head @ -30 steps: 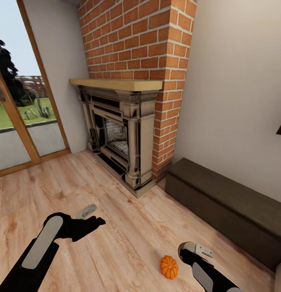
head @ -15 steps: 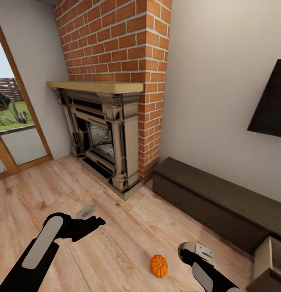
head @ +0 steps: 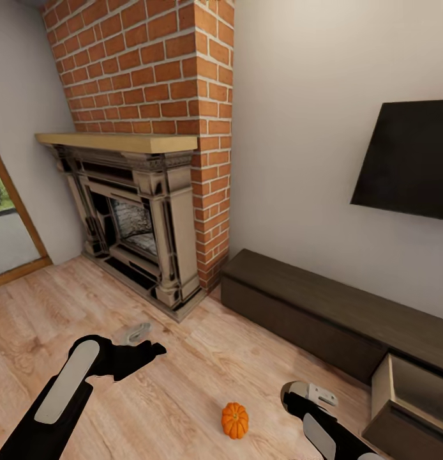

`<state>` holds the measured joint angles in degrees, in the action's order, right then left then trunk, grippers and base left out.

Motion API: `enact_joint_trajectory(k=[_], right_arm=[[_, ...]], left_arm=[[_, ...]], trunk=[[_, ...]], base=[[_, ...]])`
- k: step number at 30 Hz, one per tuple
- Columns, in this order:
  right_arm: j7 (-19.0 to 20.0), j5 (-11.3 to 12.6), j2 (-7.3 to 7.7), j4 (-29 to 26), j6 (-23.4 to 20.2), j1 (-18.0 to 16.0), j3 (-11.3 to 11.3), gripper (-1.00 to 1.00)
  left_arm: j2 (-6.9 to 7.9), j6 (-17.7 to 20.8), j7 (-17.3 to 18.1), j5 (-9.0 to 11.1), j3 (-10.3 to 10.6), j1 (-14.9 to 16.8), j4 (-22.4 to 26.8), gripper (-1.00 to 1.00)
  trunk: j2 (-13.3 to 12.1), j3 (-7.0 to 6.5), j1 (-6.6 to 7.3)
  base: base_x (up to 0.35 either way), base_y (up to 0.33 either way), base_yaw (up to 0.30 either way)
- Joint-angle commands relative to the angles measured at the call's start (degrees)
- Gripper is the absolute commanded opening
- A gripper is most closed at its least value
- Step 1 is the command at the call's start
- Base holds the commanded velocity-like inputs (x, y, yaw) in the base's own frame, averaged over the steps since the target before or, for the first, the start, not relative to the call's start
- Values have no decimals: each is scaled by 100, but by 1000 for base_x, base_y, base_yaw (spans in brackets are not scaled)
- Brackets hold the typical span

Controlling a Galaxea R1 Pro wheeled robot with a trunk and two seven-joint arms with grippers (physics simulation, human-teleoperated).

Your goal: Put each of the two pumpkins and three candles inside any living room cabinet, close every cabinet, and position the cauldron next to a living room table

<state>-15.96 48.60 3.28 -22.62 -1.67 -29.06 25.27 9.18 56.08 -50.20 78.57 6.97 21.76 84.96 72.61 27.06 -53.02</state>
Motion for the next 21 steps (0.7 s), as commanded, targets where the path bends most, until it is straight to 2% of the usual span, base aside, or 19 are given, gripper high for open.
enact_joint_trajectory(k=[1,21], right_arm=[[-48,27,6,-14,-17,-5,48,-100],[-48,27,6,-13,-17,-6,48,-100]], left_arm=[[5,1,-60,53,7,4,6,100],[5,2,-60,53,7,5,4,100]], trunk=[[4,0,0],[4,-114,0]], base=[[0,0,-250],[0,0,-250]])
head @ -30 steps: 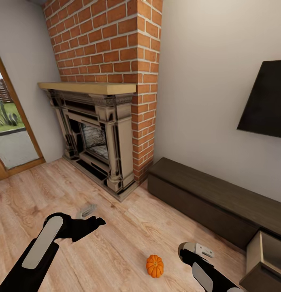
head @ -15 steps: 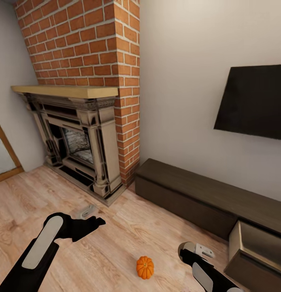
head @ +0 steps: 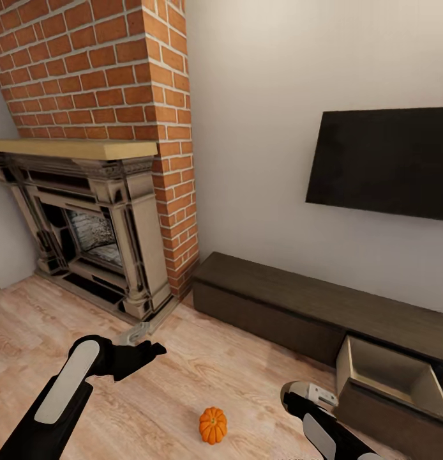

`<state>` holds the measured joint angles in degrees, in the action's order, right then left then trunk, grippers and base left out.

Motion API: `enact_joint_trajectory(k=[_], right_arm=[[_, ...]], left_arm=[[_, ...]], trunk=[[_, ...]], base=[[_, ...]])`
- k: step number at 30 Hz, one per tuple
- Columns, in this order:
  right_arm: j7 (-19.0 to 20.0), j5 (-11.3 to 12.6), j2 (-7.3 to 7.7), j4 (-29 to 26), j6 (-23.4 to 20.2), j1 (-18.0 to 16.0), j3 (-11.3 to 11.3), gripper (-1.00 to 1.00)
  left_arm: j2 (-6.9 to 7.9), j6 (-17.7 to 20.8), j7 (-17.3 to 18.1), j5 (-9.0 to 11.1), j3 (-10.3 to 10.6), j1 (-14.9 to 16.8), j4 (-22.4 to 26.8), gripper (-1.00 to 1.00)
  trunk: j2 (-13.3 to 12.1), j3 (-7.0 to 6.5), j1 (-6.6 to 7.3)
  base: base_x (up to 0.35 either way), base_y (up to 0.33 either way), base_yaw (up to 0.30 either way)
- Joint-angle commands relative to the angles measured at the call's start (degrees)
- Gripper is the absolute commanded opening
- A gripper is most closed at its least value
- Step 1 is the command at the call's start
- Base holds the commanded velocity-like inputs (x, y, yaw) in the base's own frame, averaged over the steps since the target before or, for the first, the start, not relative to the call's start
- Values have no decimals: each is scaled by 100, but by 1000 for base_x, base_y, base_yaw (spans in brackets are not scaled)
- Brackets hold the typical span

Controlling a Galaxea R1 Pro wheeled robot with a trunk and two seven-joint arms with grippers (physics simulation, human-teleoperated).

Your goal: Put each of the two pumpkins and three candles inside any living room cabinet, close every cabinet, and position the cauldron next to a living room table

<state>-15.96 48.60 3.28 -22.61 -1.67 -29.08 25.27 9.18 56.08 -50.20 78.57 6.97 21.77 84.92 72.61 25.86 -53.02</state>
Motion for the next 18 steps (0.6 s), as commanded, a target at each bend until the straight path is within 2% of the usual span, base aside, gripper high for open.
enact_joint_trajectory(k=[1,18], right_arm=[[-48,27,6,-15,-17,-4,48,-100],[-48,27,6,1,61,-5,48,-100]], left_arm=[[5,3,-60,54,7,3,7,100],[11,1,-60,54,7,3,7,100]], trunk=[[4,0,0],[4,-103,0]], base=[[0,0,-249],[0,0,-240]])
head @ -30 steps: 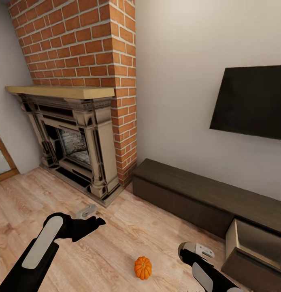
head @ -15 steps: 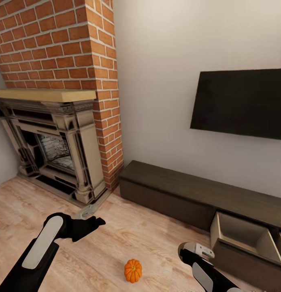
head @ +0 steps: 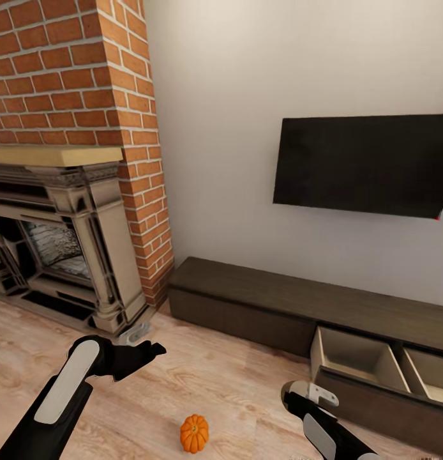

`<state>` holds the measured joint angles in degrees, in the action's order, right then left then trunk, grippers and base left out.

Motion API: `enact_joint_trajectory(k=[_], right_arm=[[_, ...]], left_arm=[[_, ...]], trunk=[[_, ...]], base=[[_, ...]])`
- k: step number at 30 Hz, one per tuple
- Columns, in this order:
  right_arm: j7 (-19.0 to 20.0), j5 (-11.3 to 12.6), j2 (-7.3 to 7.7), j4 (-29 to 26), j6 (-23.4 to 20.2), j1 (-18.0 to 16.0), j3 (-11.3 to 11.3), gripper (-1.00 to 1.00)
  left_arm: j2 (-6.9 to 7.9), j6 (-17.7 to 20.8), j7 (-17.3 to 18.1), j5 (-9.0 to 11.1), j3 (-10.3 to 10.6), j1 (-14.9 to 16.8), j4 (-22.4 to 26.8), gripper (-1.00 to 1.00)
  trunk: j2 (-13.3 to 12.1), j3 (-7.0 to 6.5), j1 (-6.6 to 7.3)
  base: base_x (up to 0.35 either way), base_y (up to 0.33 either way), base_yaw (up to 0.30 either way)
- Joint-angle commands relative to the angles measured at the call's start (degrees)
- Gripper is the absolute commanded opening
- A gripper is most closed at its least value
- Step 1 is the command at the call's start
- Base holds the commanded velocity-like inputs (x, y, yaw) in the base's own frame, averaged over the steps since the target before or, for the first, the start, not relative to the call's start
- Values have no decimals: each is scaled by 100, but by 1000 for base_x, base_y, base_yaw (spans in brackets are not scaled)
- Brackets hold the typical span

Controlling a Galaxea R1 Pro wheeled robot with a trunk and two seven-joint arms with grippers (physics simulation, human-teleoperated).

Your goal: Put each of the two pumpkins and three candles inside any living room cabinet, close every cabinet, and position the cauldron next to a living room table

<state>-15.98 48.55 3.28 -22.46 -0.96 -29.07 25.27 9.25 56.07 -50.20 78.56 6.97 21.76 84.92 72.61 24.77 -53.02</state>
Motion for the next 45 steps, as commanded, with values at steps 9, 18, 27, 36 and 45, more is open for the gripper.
enact_joint_trajectory(k=[9,18,27,36,45], right_arm=[[-45,31,6,-3,-10,-7,49,-100],[-45,38,6,13,-10,-4,48,-100],[-45,40,6,21,-10,-2,40,-100],[-45,48,6,39,-10,-3,37,-100],[-45,61,6,41,-10,-6,31,-100]], left_arm=[[7,2,-60,54,7,6,7,100],[7,3,-60,54,7,5,7,100],[4,2,-56,54,7,4,7,100],[7,4,-56,54,7,4,7,100],[0,1,-60,54,7,4,1,100]], trunk=[[4,-50,0],[4,-105,0],[4,-161,0],[4,-217,0],[4,-273,0]], base=[[0,0,-237],[0,0,-237],[0,0,-237],[0,0,-237],[0,0,-237]])
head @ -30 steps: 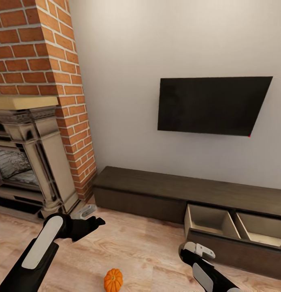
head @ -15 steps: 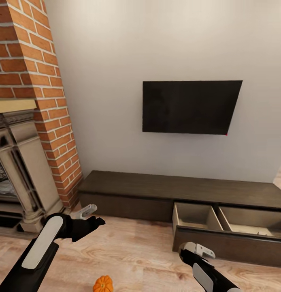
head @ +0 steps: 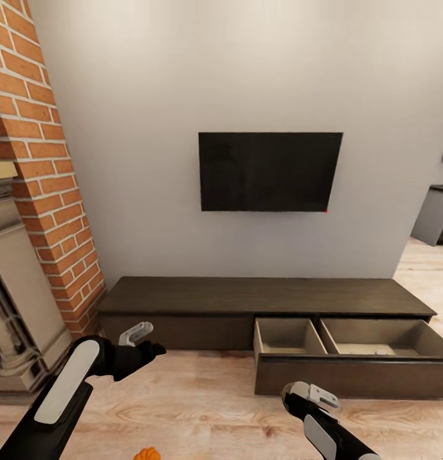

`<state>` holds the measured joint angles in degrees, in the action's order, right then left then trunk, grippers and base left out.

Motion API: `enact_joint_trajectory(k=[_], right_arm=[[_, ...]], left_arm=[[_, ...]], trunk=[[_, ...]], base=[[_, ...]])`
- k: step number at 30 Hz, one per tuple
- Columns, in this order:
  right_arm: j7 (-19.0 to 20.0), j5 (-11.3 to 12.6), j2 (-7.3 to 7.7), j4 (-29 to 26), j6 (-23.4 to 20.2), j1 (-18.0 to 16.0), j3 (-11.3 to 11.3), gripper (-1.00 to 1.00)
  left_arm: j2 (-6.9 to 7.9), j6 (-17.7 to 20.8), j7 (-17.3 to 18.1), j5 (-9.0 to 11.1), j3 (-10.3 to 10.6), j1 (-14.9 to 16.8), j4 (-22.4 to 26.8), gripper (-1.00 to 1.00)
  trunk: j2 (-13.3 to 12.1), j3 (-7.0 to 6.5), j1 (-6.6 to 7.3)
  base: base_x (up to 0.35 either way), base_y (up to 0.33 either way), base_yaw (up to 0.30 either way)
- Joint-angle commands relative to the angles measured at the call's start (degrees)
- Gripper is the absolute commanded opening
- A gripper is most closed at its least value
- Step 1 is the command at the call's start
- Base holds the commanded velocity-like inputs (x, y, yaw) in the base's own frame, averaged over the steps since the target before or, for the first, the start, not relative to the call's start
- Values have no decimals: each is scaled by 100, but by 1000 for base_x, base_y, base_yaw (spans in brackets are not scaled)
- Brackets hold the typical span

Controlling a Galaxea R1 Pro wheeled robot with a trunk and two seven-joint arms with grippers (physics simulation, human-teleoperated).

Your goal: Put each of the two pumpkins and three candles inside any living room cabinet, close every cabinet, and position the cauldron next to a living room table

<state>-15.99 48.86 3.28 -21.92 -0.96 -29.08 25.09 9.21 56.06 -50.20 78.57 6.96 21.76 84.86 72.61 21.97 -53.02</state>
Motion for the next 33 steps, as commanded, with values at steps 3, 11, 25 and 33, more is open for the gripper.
enact_joint_trajectory(k=[3,11,25,33], right_arm=[[-45,44,6,-14,-10,-7,48,-100],[-45,75,11,-26,-7,-7,45,-100],[-45,130,31,-7,103,-4,39,-100],[-45,132,32,-4,104,-2,39,-100]], left_arm=[[7,5,-60,54,7,4,6,100],[8,6,-60,54,7,4,6,100],[11,9,-59,54,7,4,5,100],[9,7,-53,50,7,5,11,100]], trunk=[[4,-11,0],[4,-48,0],[4,-26,0],[4,47,0]], base=[[0,0,-239],[0,0,-253],[0,0,-45],[0,0,-3]])
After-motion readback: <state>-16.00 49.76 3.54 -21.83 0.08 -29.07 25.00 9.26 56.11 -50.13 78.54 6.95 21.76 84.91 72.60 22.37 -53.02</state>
